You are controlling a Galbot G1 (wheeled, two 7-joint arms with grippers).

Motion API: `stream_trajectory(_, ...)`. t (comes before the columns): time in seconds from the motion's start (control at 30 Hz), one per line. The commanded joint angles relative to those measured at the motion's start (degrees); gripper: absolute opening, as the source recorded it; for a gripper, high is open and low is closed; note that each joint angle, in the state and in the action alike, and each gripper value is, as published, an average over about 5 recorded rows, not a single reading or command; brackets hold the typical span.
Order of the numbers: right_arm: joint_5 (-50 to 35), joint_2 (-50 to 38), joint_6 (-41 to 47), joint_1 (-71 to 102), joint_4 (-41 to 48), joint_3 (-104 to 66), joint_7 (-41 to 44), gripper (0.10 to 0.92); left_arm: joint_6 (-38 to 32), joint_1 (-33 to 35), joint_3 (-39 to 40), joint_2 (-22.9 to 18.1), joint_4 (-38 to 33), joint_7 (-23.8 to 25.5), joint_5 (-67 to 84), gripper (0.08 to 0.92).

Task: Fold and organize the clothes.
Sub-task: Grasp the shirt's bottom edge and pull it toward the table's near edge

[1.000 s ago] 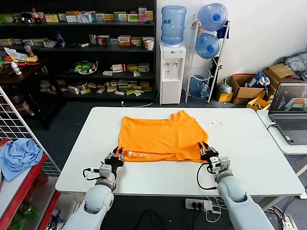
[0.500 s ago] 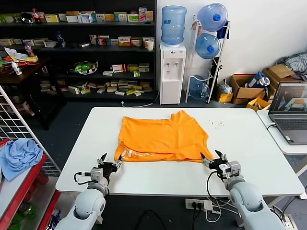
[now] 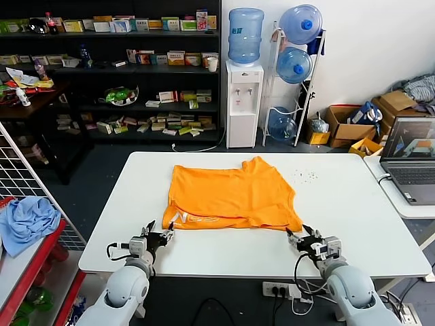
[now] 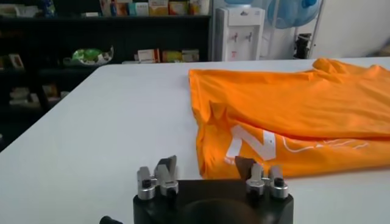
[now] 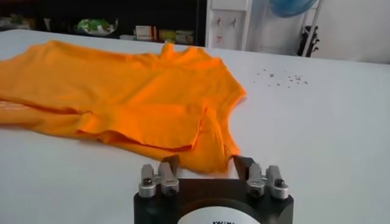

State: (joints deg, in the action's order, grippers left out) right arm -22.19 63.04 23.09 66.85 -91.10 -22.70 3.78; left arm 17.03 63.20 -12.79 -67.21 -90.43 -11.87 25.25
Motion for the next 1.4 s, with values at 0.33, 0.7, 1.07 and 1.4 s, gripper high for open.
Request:
stream_trajectory(0.33, 0.8, -0.3, 2.4, 1.2, -1.1, -0.3, -0.5, 0.203, 0.4, 2.6, 0.1, 1.5, -2.0, 0.9, 0.8, 0.299)
stream_trajectory(0.7, -0.5, -5.3, 6.8, 9.4, -12.3, -2.9, -3.3, 0.126, 2.1, 10.4, -0.6, 5.3, -13.7, -0.5, 3.0, 0.092)
stream_trajectory(1.07, -0.7, -6.9, 8.3, 19.6, -19.7, -7.2, -4.9, 0.144, 2.2, 20.2, -1.6, 7.1, -20.4, -0.6, 0.5, 0.095)
stream_trajectory(1.4, -2.3, -9.2, 7.4, 20.2, -23.8, -7.9, -4.3, 0.391, 2.7, 20.5, -2.2, 7.5, -22.6, -1.4, -0.2, 0.321)
